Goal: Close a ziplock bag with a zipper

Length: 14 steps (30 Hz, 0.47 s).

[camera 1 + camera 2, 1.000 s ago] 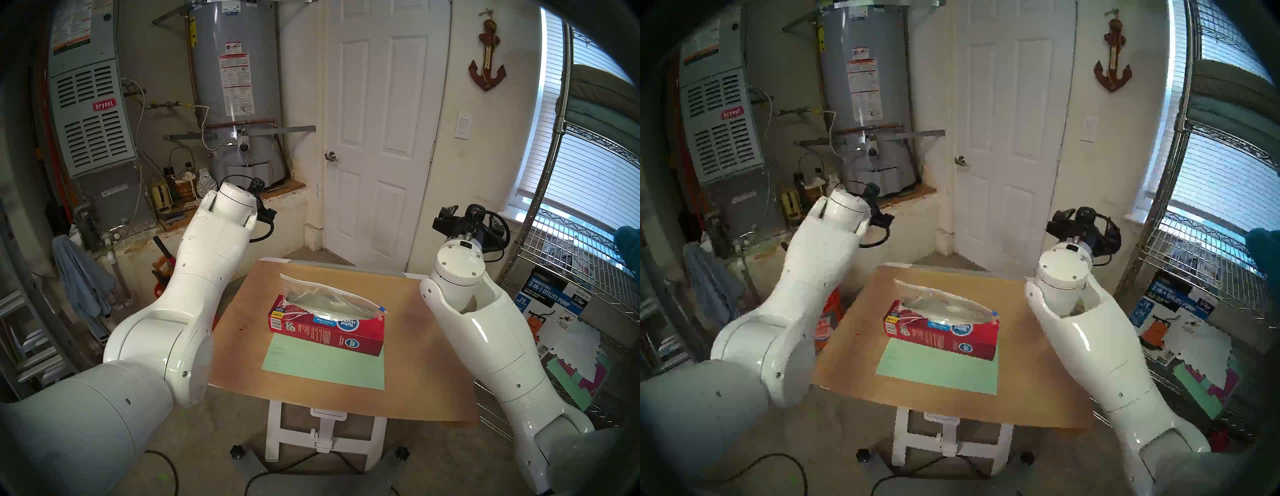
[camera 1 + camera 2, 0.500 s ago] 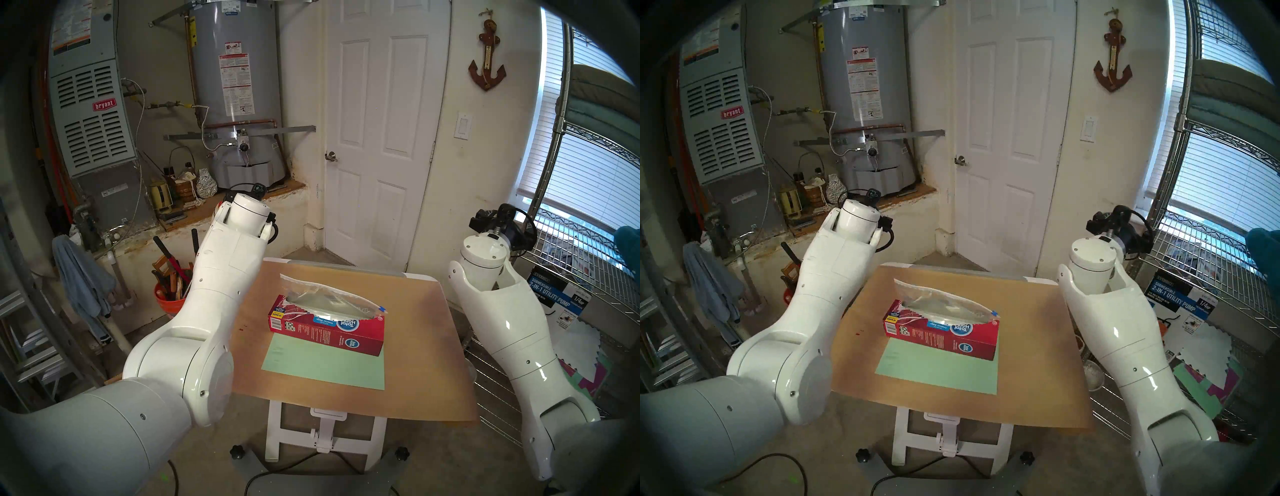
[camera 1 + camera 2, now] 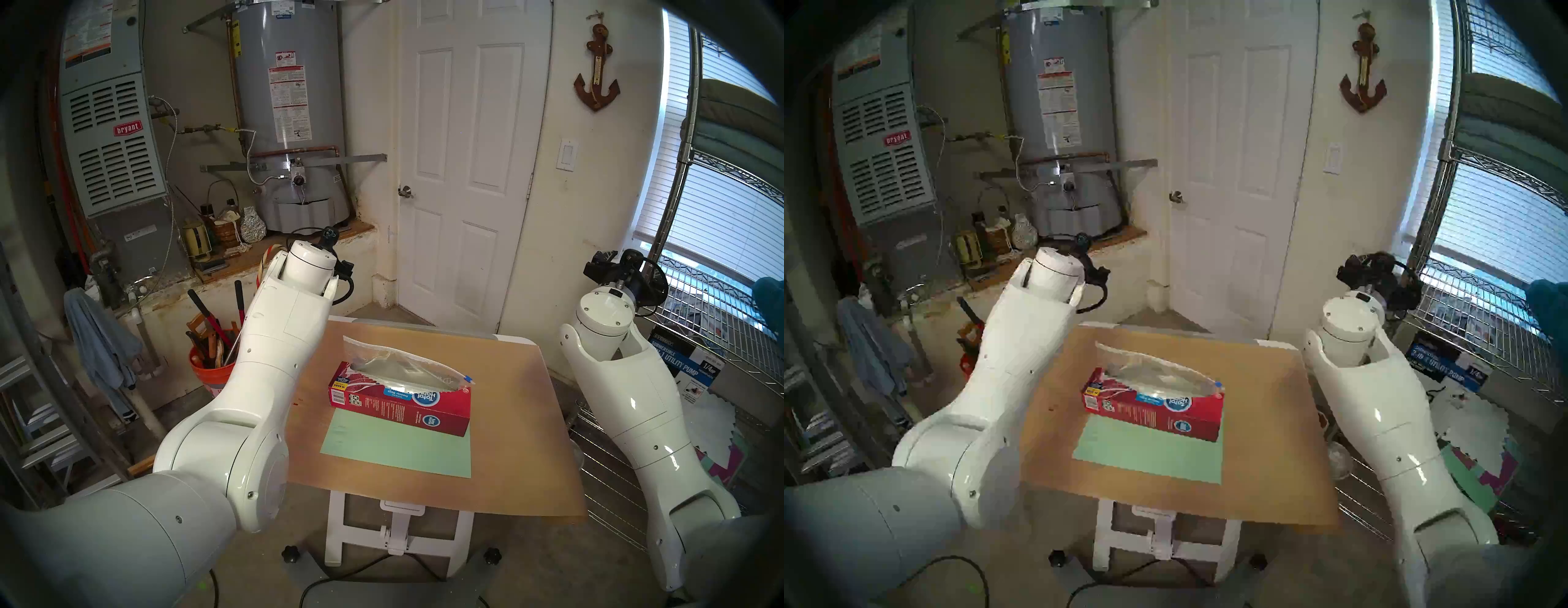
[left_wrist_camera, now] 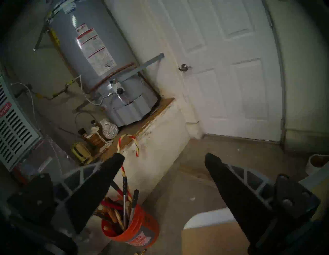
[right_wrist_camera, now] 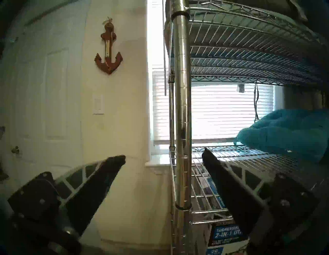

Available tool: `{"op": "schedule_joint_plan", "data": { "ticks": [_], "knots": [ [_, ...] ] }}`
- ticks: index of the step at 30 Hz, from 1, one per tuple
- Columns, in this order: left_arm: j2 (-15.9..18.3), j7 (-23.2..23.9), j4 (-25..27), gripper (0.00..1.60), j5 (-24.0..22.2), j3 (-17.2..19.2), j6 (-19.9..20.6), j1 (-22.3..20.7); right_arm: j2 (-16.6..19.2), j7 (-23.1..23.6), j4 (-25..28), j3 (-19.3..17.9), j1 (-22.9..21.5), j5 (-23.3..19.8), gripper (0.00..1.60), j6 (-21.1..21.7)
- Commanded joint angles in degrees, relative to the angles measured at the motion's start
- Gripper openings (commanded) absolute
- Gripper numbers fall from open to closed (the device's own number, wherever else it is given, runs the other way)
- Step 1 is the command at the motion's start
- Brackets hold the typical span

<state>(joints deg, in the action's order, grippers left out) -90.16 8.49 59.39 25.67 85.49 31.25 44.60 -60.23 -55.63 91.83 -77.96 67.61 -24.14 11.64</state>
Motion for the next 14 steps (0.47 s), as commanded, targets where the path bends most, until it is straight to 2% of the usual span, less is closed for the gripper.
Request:
{"op": "schedule_joint_plan", "data": {
  "ticks": [1, 14],
  "knots": [
    [0.8, 0.7, 2.1, 1.6, -0.1, 0.0, -0.8, -0.9, 0.3, 0.1, 1.4, -0.2, -0.6, 0.6, 1.6, -1.2],
    [1.0, 0.9, 2.2, 1.6, -0.3, -0.2, -0.8, -0.9, 0.2, 0.2, 1.4, -0.3, -0.5, 0.7, 1.6, -1.4]
  ]
}}
